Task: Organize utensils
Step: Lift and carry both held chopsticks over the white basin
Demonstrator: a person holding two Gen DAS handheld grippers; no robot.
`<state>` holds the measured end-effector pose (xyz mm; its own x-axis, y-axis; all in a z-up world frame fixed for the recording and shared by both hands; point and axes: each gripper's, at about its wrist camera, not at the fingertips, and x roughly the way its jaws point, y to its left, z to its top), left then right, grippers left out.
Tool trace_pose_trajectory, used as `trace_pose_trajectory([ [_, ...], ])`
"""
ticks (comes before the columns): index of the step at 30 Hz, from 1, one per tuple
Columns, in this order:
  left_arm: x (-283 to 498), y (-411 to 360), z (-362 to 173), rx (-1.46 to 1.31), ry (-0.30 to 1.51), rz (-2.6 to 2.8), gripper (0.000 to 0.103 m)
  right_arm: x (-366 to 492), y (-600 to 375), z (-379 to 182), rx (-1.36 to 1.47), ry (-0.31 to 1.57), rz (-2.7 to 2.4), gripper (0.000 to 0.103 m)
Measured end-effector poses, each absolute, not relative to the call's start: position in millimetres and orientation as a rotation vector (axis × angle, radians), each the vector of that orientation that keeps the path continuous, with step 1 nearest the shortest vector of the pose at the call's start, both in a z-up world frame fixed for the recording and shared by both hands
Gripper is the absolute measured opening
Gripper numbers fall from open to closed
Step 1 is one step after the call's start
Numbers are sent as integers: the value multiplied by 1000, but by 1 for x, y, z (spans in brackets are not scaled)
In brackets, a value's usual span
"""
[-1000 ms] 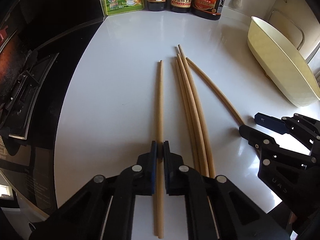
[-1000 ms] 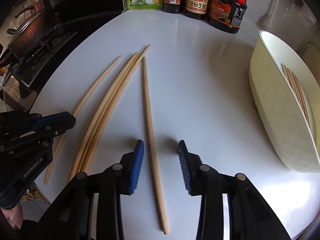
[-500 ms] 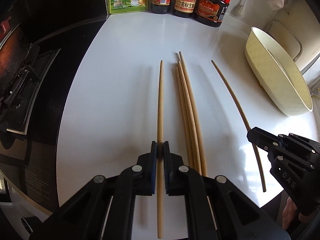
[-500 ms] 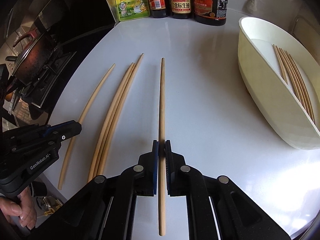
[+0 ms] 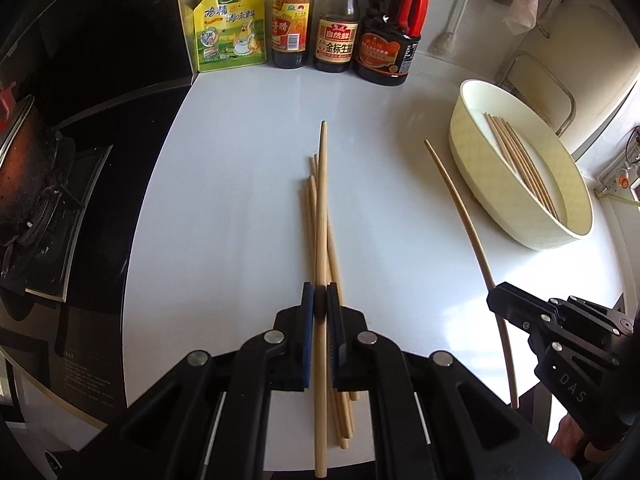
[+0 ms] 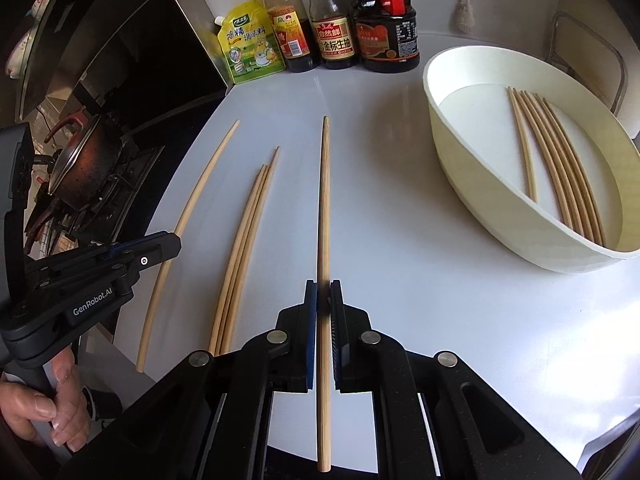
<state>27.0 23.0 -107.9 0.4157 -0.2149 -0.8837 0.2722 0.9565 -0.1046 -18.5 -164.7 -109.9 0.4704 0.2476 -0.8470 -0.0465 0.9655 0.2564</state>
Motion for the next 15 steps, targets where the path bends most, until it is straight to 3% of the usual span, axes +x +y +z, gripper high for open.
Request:
trace_pose_trajectory([
  [15, 39, -82, -70, 114, 1063, -467, 7, -35, -269, -71, 292, 947, 35, 6],
])
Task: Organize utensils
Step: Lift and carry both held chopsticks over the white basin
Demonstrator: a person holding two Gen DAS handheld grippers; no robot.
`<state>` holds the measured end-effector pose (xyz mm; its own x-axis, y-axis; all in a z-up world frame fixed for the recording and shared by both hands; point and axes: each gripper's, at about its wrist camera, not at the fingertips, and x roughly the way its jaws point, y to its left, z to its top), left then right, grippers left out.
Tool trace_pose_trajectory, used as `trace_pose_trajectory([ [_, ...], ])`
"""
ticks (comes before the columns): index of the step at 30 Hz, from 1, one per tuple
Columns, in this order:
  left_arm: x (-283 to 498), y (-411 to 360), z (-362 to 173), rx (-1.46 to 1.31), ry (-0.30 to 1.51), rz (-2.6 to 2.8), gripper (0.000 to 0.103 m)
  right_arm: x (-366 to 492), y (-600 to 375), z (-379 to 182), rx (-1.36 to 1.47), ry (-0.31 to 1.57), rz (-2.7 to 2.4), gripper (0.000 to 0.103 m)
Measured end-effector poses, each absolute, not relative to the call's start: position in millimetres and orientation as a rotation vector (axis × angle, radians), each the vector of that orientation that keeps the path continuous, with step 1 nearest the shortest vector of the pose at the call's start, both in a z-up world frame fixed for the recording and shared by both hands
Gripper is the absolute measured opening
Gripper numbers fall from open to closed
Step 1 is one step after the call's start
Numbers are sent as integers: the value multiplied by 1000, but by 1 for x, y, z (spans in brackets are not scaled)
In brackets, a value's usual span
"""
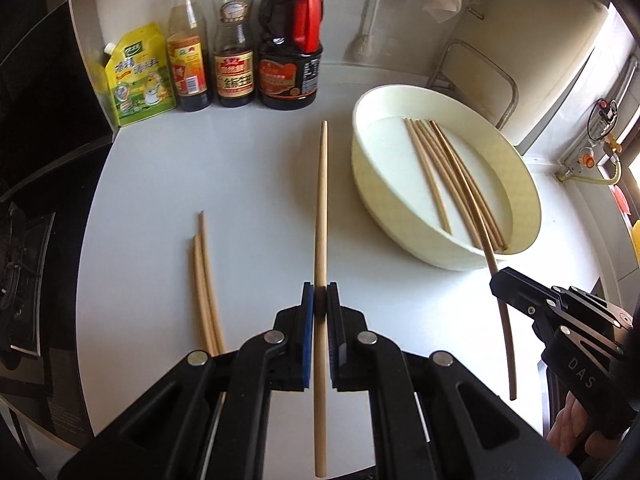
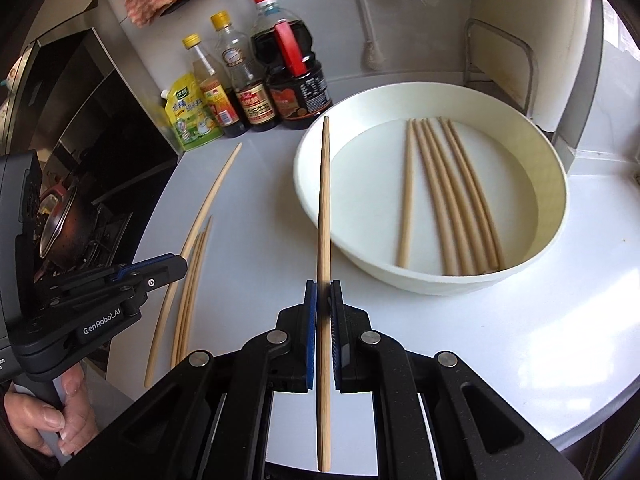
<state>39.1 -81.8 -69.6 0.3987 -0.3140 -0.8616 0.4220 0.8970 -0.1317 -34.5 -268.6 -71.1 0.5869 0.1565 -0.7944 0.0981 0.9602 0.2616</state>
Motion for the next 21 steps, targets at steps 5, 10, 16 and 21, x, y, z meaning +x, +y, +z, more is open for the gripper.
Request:
trace_pose_trajectory([
  [5, 46, -122, -61, 117, 1053, -518, 7, -33, -311, -64, 314, 918, -19, 6],
  [10, 55, -155, -53, 129, 1032, -551, 7, -23, -344, -60, 321, 898, -53, 6],
  [16, 72, -182, -47, 137, 1028, -560, 7, -6, -368, -56, 323, 881, -62, 6],
  [21, 86, -202, -42, 147, 1016, -564, 7, 12, -383, -59, 333, 883, -54, 6],
])
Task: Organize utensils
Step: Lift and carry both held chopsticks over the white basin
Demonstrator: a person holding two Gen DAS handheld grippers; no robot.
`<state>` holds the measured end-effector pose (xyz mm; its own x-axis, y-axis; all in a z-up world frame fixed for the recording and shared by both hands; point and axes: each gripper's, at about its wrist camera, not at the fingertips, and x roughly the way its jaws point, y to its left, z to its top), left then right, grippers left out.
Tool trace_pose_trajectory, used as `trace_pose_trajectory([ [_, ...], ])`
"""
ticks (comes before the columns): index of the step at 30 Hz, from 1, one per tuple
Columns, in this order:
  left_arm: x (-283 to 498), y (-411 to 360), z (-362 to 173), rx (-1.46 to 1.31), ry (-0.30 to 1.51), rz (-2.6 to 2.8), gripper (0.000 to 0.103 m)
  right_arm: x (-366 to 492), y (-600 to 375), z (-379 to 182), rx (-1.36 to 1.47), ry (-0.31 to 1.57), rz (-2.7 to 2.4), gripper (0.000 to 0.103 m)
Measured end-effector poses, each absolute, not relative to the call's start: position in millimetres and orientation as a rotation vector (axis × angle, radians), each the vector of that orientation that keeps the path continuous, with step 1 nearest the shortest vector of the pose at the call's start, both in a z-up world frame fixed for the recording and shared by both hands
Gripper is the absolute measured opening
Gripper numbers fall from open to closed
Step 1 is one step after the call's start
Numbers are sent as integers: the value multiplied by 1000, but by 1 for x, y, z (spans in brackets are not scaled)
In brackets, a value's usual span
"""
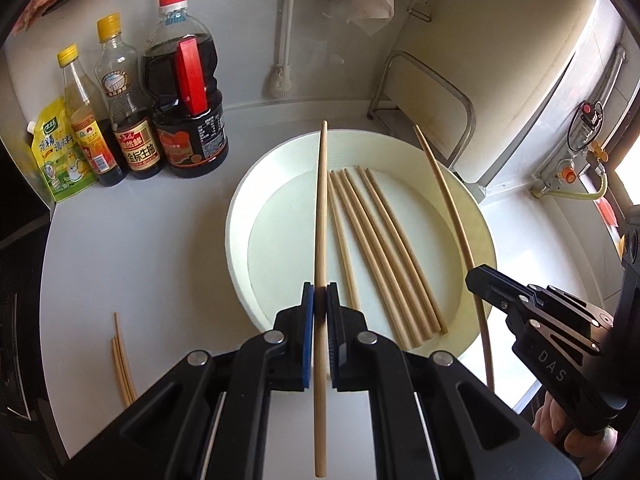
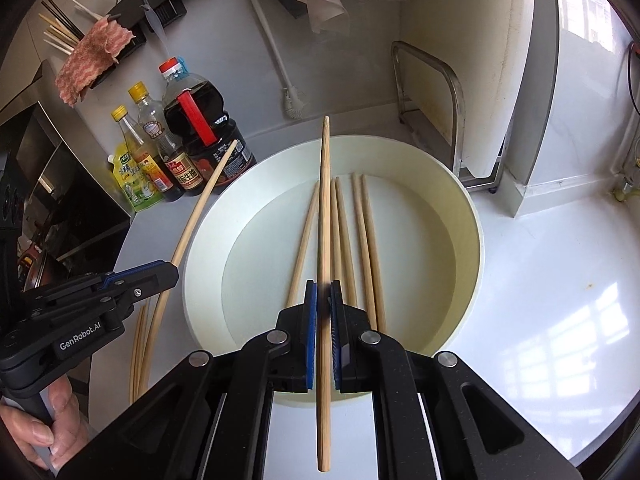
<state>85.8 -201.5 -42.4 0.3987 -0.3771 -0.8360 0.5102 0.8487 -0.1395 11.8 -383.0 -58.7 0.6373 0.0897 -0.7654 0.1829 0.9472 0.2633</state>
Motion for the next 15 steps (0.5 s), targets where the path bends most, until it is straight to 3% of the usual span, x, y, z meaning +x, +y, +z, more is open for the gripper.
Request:
trace_pose_trajectory([
  [15, 131, -244, -61, 134, 1078, -551, 7, 58, -407, -87, 363, 942, -40, 6],
])
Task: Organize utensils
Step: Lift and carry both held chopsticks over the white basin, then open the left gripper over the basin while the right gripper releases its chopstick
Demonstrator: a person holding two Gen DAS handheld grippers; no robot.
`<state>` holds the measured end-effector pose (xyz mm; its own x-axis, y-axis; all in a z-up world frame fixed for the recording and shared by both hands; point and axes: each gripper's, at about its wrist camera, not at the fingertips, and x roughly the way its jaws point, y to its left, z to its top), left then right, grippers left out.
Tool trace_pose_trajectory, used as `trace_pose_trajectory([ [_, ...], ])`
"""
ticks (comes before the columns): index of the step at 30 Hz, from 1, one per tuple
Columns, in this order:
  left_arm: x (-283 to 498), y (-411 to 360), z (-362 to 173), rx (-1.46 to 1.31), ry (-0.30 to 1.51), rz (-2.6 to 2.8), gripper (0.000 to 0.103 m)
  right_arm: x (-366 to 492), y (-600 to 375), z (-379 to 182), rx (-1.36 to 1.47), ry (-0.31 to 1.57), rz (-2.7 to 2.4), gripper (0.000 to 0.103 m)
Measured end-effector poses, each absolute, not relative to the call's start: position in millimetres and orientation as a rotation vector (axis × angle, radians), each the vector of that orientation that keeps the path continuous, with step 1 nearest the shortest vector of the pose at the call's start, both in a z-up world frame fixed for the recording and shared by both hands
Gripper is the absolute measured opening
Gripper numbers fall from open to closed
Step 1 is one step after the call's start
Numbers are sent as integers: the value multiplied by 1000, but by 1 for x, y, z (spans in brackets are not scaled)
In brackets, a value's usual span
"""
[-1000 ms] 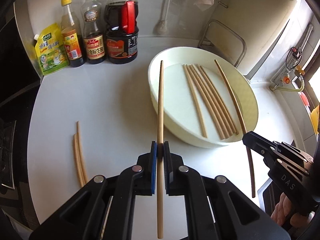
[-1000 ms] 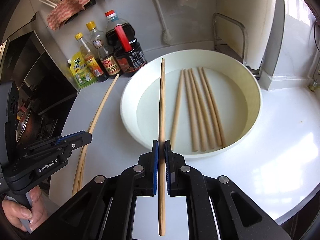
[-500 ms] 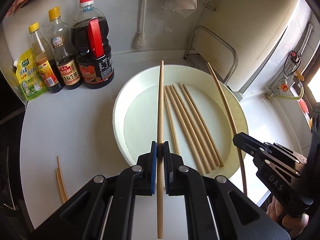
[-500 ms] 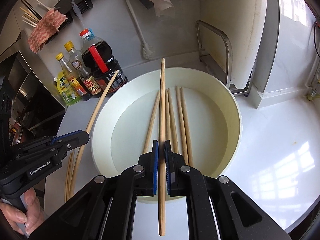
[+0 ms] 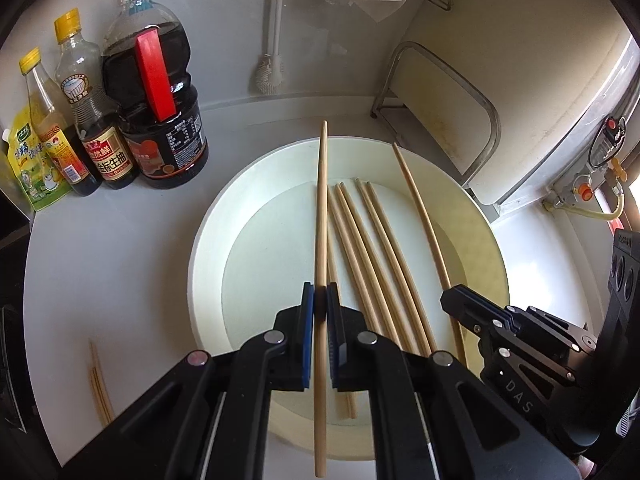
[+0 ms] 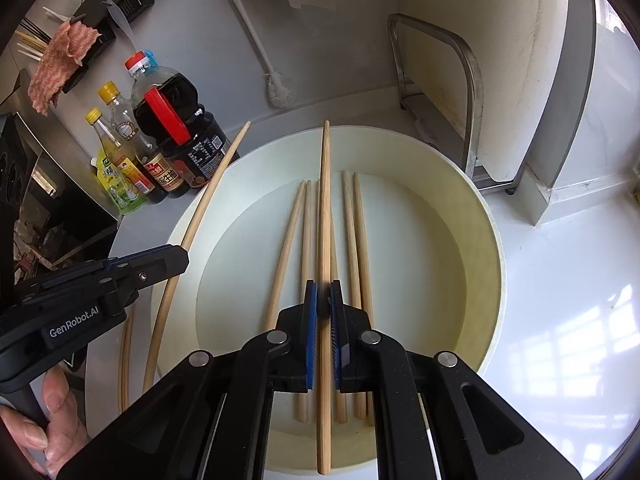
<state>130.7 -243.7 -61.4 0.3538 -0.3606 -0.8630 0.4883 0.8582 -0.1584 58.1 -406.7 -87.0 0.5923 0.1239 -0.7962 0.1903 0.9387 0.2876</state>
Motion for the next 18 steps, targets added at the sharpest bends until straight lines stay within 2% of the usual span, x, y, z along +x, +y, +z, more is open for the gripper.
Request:
trace_pose_trajectory([
  [9, 145, -259, -70, 144, 1118, -541, 8, 72, -417, -102, 398, 979, -52, 7],
  [12, 144, -256, -71, 133, 1124, -525, 22, 72, -418, -101, 388, 971, -77, 14],
  [14, 142, -252, -68, 133, 1111, -517, 34, 71, -419, -99, 385, 962, -81, 15],
  [16, 140, -248, -64, 130, 1096, -509, 42, 68, -418, -98, 384, 958, -84, 15],
  [18, 137, -243, -60, 129, 1083, -504, 44, 63, -418, -96, 385, 951, -83, 15],
])
